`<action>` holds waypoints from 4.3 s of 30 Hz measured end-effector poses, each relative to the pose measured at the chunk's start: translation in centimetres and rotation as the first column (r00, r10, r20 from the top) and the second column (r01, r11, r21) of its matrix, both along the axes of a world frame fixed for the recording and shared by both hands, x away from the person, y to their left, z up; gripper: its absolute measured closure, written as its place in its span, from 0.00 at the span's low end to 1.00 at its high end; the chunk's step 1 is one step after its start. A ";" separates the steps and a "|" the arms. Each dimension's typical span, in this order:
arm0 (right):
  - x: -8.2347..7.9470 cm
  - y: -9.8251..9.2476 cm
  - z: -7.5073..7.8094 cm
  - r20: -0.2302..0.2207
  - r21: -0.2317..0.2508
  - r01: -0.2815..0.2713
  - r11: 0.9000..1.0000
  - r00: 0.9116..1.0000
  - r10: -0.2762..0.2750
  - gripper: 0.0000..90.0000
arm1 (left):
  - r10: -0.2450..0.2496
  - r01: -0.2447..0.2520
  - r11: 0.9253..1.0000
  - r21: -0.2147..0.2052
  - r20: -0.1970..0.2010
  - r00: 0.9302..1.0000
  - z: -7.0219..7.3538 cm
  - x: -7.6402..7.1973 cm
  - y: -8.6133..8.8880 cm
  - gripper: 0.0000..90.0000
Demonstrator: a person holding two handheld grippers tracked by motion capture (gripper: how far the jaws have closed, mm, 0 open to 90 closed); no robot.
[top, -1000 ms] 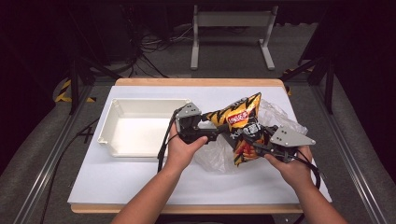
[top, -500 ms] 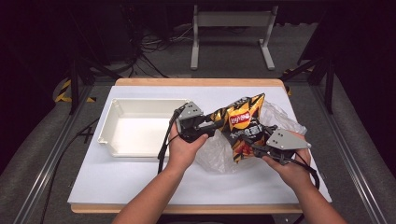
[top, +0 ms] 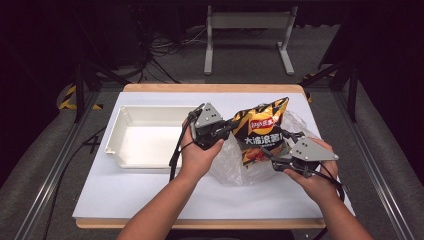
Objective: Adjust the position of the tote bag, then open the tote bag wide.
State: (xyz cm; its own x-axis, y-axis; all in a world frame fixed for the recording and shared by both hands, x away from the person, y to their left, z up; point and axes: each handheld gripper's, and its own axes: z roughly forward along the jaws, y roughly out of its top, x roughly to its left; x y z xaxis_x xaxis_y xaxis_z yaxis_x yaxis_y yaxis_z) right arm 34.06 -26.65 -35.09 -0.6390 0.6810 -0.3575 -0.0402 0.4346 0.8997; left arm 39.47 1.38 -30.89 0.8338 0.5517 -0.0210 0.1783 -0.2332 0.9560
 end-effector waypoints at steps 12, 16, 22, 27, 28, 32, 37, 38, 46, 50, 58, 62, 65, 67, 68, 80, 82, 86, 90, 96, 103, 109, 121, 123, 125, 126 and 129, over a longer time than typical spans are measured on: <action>0.1 -2.7 0.2 -0.055 0.058 0.066 0.996 0.996 -0.063 0.30 | -0.027 0.021 0.999 0.041 0.148 0.989 3.9 0.1 1.8 0.98; 0.2 -2.9 -0.1 -0.074 0.058 0.080 0.995 0.994 -0.075 0.30 | -0.028 0.022 0.999 0.035 0.170 0.985 4.9 0.4 2.5 0.98; 0.8 -2.6 -1.0 -0.122 0.029 0.096 0.995 0.988 -0.092 0.30 | -0.038 0.036 0.999 0.015 0.194 0.980 6.2 0.5 2.7 0.98; 1.2 -2.5 -1.6 -0.159 0.013 0.106 0.994 0.982 -0.103 0.30 | -0.030 0.027 0.999 0.022 0.201 0.979 7.3 0.6 3.5 0.98; 1.3 -2.6 -1.7 -0.170 0.012 0.108 0.994 0.980 -0.104 0.30 | -0.030 0.025 0.999 0.025 0.202 0.979 7.6 0.7 3.8 0.98; 1.4 -2.9 -2.2 -0.200 -0.001 0.124 0.992 0.972 -0.121 0.30 | -0.011 0.008 1.000 0.011 0.215 0.977 8.5 0.6 4.9 0.98; 1.6 -3.1 -2.8 -0.232 -0.013 0.143 0.990 0.962 -0.142 0.30 | 0.013 -0.010 1.000 -0.014 0.229 0.973 9.8 0.5 6.4 0.98; 1.6 -3.1 -2.8 -0.232 -0.013 0.143 0.990 0.962 -0.142 0.30 | 0.013 -0.010 1.000 -0.014 0.229 0.973 9.8 0.5 6.4 0.98; 1.7 -3.2 -3.0 -0.237 -0.004 0.146 0.989 0.961 -0.143 0.30 | 0.055 -0.054 0.998 -0.009 0.252 0.966 10.9 0.3 9.6 0.98; 1.7 -3.5 -2.9 -0.239 0.006 0.152 0.988 0.960 -0.146 0.30 | 0.068 -0.070 0.998 0.001 0.232 0.970 10.9 0.7 11.7 0.98; 1.7 -3.7 -2.8 -0.233 0.026 0.162 0.986 0.961 -0.151 0.30 | 0.113 -0.116 0.993 0.001 0.233 0.966 10.8 1.0 15.3 0.98; 1.7 -3.9 -2.7 -0.232 0.032 0.164 0.986 0.961 -0.152 0.30 | 0.119 -0.128 0.991 0.024 0.234 0.965 10.5 1.0 16.5 0.98; 1.6 -4.1 -2.6 -0.227 0.038 0.166 0.985 0.962 -0.154 0.30 | 0.123 -0.135 0.990 0.034 0.234 0.964 10.1 1.0 17.3 0.98; 1.4 -4.2 -2.5 -0.226 0.046 0.167 0.985 0.962 -0.153 0.30 | 0.128 -0.141 0.989 0.042 0.230 0.965 9.8 1.1 17.8 0.98; 1.4 -4.2 -2.4 -0.227 0.055 0.167 0.984 0.962 -0.150 0.30 | 0.129 -0.142 0.989 0.041 0.227 0.965 9.7 1.3 18.0 0.98; 0.7 -4.2 -1.8 -0.205 0.069 0.164 0.984 0.968 -0.147 0.30 | 0.163 -0.169 0.985 0.021 0.174 0.971 7.3 2.4 20.5 0.98; 0.7 -4.2 -1.8 -0.207 0.070 0.165 0.984 0.967 -0.147 0.30 | 0.164 -0.170 0.985 0.021 0.163 0.973 6.9 2.6 20.7 0.98; 0.7 -4.1 -1.9 -0.206 0.070 0.161 0.985 0.968 -0.143 0.30 | 0.177 -0.182 0.983 0.022 0.140 0.974 5.9 3.1 21.0 0.98; 0.7 -4.0 -1.9 -0.204 0.070 0.156 0.985 0.969 -0.139 0.30 | 0.182 -0.186 0.982 0.023 0.123 0.976 5.2 3.5 21.1 0.98; 0.8 -3.9 -1.9 -0.207 0.073 0.154 0.985 0.969 -0.136 0.30 | 0.181 -0.185 0.982 0.037 0.102 0.978 4.0 4.0 20.9 0.98; 0.7 -3.8 -1.9 -0.204 0.073 0.147 0.987 0.970 -0.129 0.30 | 0.172 -0.175 0.984 0.020 0.084 0.981 2.5 4.6 20.9 0.98; 0.6 -3.9 -2.0 -0.206 0.073 0.146 0.987 0.970 -0.128 0.29 | 0.186 -0.187 0.982 0.007 0.081 0.979 2.1 4.6 21.5 0.98; 0.8 -3.4 -2.1 -0.211 0.071 0.132 0.989 0.971 -0.114 0.29 | 0.218 -0.220 0.975 0.033 0.073 0.973 2.0 4.8 23.4 0.98; 0.8 -3.4 -2.2 -0.214 0.070 0.132 0.989 0.970 -0.114 0.29 | 0.213 -0.216 0.976 0.035 0.070 0.974 1.8 5.0 23.2 0.98; 0.9 -3.3 -2.2 -0.213 0.070 0.130 0.989 0.971 -0.112 0.29 | 0.198 -0.201 0.979 0.044 0.064 0.978 1.5 5.4 22.9 0.98; 0.8 -3.3 -2.2 -0.214 0.070 0.128 0.989 0.971 -0.110 0.29 | 0.175 -0.179 0.982 0.058 0.065 0.982 1.1 5.9 22.5 0.97; 0.7 -3.3 -2.2 -0.215 0.071 0.129 0.989 0.970 -0.111 0.29 | 0.169 -0.175 0.980 0.091 0.068 0.983 0.7 6.3 22.2 0.97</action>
